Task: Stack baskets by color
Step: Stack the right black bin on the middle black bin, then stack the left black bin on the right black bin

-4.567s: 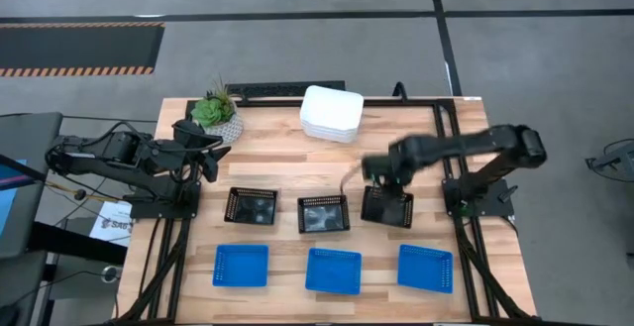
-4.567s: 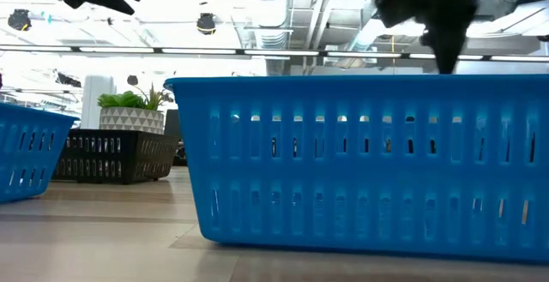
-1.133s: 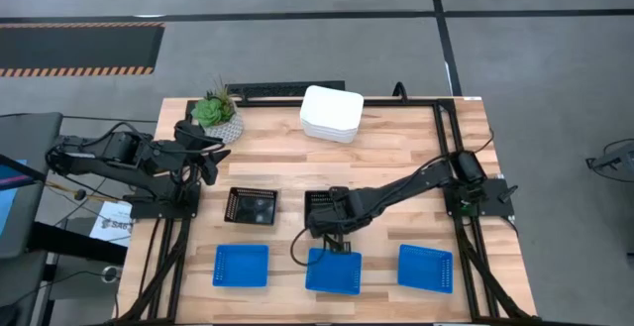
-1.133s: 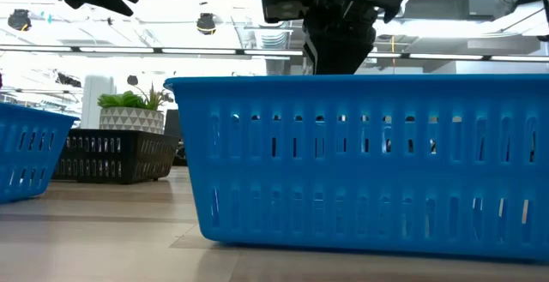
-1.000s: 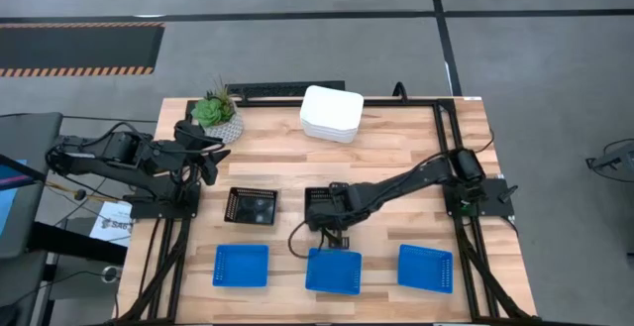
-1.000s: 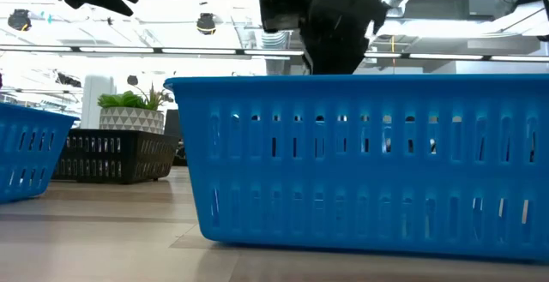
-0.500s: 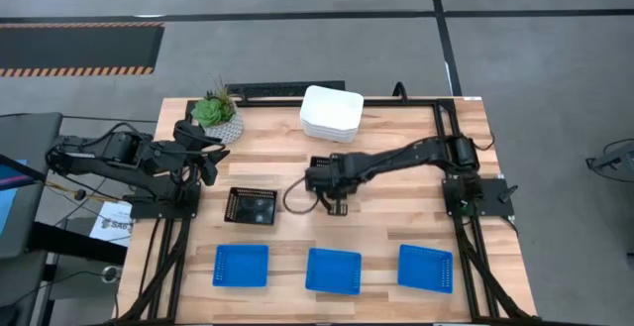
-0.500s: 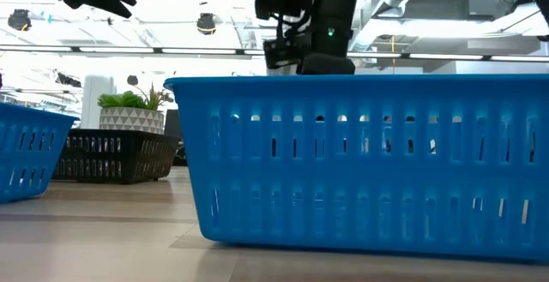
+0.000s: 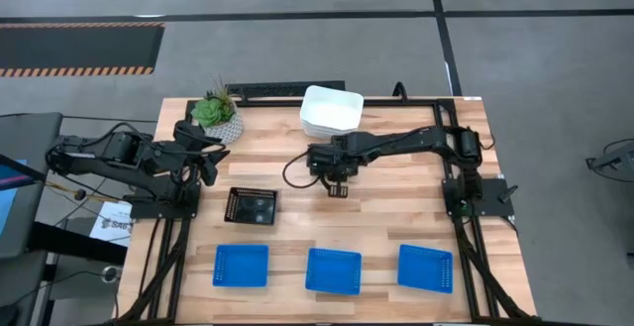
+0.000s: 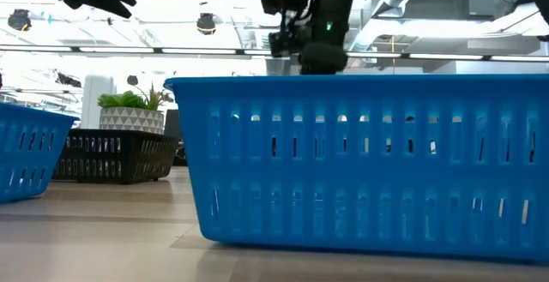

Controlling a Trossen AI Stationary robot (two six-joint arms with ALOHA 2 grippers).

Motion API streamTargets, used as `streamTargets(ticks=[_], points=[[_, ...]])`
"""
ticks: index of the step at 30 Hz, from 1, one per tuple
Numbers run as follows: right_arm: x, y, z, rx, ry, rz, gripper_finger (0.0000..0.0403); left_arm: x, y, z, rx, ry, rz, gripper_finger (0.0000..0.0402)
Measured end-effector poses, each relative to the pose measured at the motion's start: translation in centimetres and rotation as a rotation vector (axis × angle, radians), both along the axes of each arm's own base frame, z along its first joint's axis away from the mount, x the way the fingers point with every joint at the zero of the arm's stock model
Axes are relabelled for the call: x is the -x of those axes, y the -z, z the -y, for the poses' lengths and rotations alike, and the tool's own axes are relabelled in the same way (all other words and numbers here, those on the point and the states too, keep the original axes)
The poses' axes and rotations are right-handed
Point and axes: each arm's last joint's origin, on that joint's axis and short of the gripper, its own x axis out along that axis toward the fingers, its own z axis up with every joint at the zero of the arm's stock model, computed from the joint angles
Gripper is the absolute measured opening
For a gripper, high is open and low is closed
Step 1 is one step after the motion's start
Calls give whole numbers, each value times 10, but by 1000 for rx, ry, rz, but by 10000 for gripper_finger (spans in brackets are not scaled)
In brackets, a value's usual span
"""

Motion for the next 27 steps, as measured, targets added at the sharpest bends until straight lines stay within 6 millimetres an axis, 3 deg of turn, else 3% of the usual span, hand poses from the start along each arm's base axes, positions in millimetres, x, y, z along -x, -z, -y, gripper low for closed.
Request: streamTargets(ticks=[6,9,14,20,27], points=[[0,-41,-15,-9,-1,191,103,1,1,0,18,12,-11,197],[-10,-59,-33,-32,-34,384,103,1,2,1,44,40,-23,197],[-30,-71,-69,-38,-151,625,103,1,2,2,72,50,-19,197],[-66,-40,-87,-42,-201,780,103,1,2,2,79,44,-14,197],[-96,12,-68,-76,-180,761,103,1,3,2,97,42,-10,197]])
